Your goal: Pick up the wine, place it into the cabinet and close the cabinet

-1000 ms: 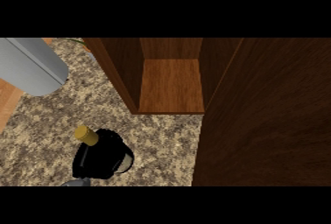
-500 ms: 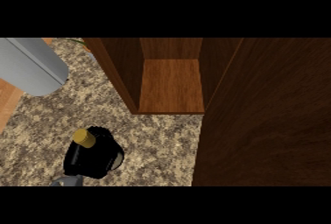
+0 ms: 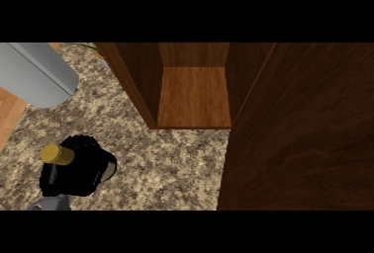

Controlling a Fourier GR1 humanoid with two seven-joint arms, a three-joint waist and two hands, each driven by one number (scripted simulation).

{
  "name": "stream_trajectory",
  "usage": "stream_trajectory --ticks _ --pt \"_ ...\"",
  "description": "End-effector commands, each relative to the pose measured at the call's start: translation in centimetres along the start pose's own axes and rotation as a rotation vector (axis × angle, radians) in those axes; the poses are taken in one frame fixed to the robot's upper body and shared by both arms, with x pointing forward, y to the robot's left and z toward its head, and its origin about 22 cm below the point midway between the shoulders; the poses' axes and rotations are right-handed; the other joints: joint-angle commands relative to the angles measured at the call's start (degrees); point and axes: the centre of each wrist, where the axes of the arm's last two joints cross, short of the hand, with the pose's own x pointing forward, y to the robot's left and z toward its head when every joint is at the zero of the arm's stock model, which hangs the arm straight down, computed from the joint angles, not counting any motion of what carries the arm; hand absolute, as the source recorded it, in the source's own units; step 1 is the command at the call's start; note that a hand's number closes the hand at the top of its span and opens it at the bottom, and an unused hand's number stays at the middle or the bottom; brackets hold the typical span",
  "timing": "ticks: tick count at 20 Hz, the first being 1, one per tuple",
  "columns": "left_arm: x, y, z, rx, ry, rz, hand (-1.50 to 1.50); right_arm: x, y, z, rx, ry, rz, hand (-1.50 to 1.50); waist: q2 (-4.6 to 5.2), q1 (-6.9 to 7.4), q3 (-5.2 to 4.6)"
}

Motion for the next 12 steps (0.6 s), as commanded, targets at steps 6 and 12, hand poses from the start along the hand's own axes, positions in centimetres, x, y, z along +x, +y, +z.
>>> stream_trajectory --ticks 6,12 --pt "6.0 -2.9 -3.2 -0.094 -0.027 0.128 1.5 2.0 0.3 1.1 0.0 -0.04 -0.019 -1.5 -0.07 0.29 0.01" --pt "10.9 -6.7 -3.7 -0.114 -0.031 0.103 1.5 2.1 0.0 1.4 -0.002 -0.032 -0.021 -1.5 -0.06 0.16 0.02"
